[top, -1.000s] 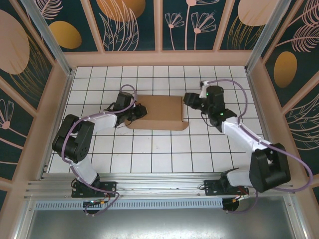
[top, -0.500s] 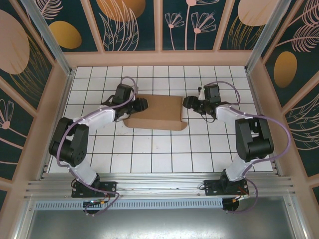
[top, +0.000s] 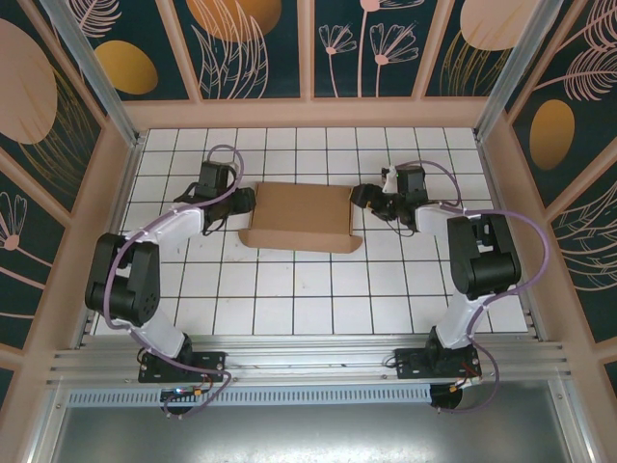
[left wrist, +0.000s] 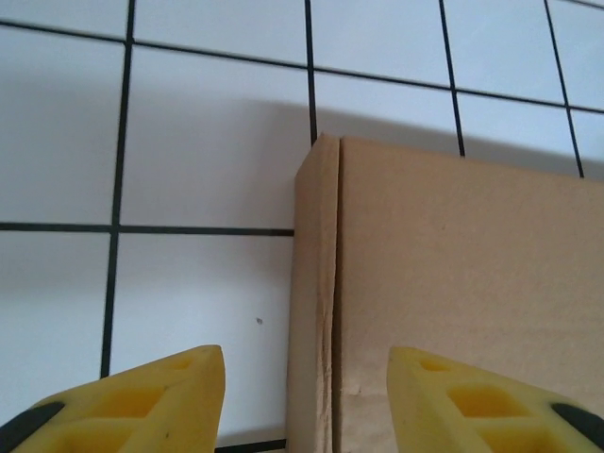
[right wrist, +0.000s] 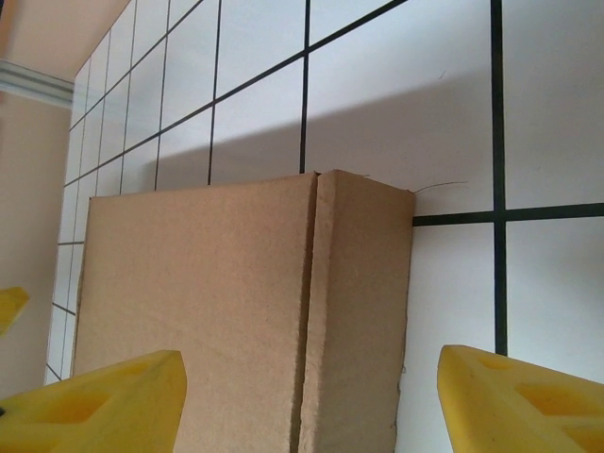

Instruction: Fold the paper box

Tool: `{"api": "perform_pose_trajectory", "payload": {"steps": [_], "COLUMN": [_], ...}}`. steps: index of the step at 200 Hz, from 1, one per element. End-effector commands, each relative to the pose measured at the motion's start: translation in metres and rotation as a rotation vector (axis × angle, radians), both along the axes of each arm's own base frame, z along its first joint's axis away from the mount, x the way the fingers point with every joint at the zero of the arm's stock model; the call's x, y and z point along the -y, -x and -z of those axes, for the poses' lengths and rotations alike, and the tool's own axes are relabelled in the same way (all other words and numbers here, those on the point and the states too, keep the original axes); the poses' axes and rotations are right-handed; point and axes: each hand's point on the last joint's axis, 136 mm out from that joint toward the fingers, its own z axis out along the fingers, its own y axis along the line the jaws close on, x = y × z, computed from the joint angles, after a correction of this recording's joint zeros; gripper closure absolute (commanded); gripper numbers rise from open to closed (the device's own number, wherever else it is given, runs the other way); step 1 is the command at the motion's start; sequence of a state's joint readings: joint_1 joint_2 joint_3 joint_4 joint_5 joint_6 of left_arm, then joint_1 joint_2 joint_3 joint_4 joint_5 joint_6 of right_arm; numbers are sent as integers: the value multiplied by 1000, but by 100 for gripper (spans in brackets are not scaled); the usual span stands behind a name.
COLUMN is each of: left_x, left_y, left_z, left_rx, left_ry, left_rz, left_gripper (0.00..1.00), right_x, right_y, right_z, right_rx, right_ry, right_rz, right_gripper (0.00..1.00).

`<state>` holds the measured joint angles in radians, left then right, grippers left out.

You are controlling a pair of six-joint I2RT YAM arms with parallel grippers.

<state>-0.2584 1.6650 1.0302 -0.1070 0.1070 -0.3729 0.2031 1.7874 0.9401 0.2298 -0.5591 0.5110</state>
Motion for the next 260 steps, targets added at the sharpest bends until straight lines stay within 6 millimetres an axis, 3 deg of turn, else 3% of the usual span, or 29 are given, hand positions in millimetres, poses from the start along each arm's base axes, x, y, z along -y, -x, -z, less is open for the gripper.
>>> {"api": "perform_pose_trajectory", "payload": {"steps": [1, 54, 86, 102, 154, 190, 194, 226, 260], "left_x": [13, 21, 10, 3, -2, -14, -15, -17, -17], "left_y": [-7, -6, -3, 0, 12, 10, 18, 23, 25], "left_z": [16, 48, 62, 69, 94, 100, 107, 117, 122], "left_rx": [-33, -105, -151, -180, -271, -295, -319, -353, -364], "left_ry": [60, 106, 186, 244, 320, 388, 392, 408, 418], "left_rz": [57, 86, 45, 30, 34, -3, -10, -23, -26], "left_gripper": [50, 53, 68, 78, 90, 95, 95, 96, 97], "right_x": [0, -2, -5, -9, -28, -35, -36, -42, -46], "right_y": [-1, 3, 6, 9, 17, 15, 15, 14, 16], "right_z": [5, 13, 14, 16, 13, 23, 25, 38, 34], "right_rx": [-3, -10, -20, -41, -78, -95, -97, -125, -133], "right_ry": [-42, -70, -132, -183, -354, -298, -281, -142, -161], "right_rz": [-3, -30, -51, -77, -171, -183, -183, -185, -194], "right_gripper": [27, 25, 24, 18, 1, 1, 1, 1, 1]}}
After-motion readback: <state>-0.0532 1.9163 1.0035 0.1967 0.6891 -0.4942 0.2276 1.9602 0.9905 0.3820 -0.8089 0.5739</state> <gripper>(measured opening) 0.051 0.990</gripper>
